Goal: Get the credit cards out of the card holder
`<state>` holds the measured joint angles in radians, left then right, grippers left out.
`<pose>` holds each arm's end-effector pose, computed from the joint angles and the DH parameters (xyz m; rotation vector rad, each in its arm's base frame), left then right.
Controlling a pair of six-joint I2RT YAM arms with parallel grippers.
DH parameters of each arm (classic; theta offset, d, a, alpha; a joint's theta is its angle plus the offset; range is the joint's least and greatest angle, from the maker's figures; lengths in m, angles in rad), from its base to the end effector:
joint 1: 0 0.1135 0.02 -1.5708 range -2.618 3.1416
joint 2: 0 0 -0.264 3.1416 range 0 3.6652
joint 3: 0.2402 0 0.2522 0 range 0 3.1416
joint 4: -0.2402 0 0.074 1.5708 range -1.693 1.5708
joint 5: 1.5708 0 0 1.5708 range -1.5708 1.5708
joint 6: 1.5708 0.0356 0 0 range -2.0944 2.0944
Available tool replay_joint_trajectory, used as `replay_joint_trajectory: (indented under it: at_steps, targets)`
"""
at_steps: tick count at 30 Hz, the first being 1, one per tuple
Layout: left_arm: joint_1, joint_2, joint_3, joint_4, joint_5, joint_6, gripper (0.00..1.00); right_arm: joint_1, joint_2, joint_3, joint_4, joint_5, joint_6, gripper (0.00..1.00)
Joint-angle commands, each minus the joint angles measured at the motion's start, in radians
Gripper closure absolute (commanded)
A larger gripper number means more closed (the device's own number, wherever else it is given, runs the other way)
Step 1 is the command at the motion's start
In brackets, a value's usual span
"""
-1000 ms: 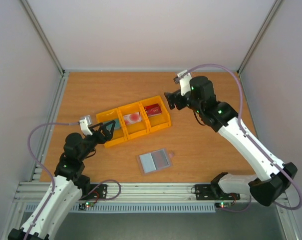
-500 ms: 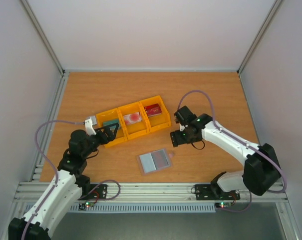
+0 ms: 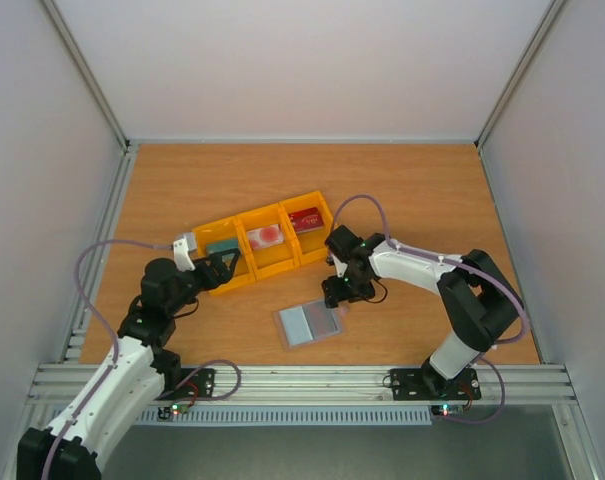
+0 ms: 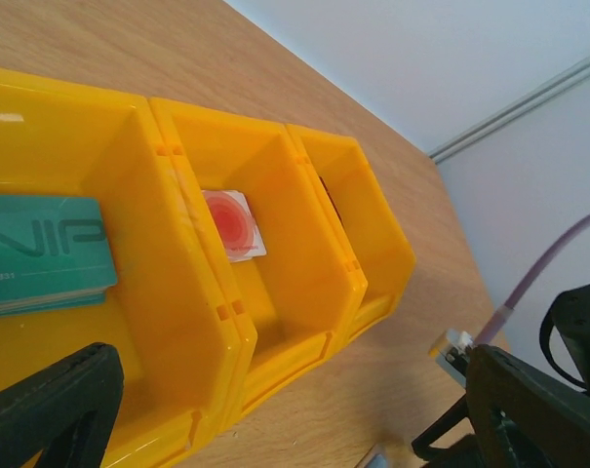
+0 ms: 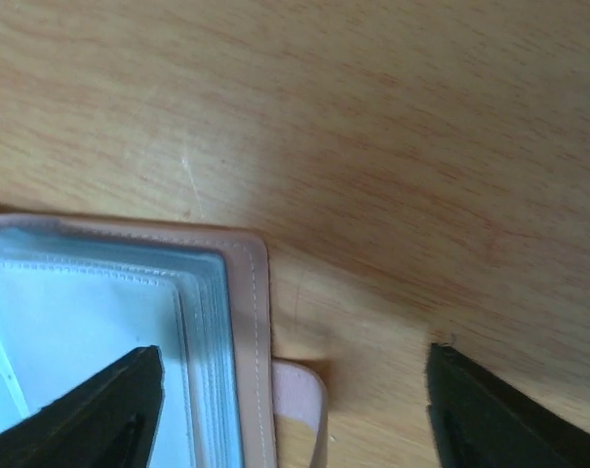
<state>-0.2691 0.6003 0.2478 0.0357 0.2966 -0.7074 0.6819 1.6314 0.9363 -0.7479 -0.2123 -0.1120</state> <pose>0.1471 -0.0514 0.2007 -0.2206 1.9739 -0.9316 0.2099 0.1800 0.1583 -1.2011 2.8113 0.3676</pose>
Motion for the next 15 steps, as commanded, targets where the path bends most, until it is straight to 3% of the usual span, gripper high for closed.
replay_joint_trajectory:
  at_steps: [1,4,7,11,13,15]
  targets:
    - [-0.019,0.007,0.002,0.098,0.066,0.015,0.05,0.010,0.006,-0.022,0.037,-0.033,0.021,0.33]
    - [-0.060,0.054,0.027,0.120,0.150,0.025,0.09,0.010,-0.007,-0.040,0.041,-0.053,0.026,0.49]
    - [-0.134,0.138,0.086,0.091,0.267,0.080,0.11,0.010,-0.031,-0.059,0.042,-0.068,0.042,0.55]
    - [-0.271,0.274,0.236,-0.260,0.317,0.337,0.10,0.009,-0.062,-0.095,0.063,-0.087,0.067,0.59]
    - [-0.294,0.370,0.326,-0.455,0.355,0.512,0.06,0.009,-0.079,-0.119,0.078,-0.094,0.078,0.62]
    - [-0.302,0.458,0.423,-0.539,0.395,0.629,0.01,0.009,-0.102,-0.144,0.097,-0.104,0.082,0.64]
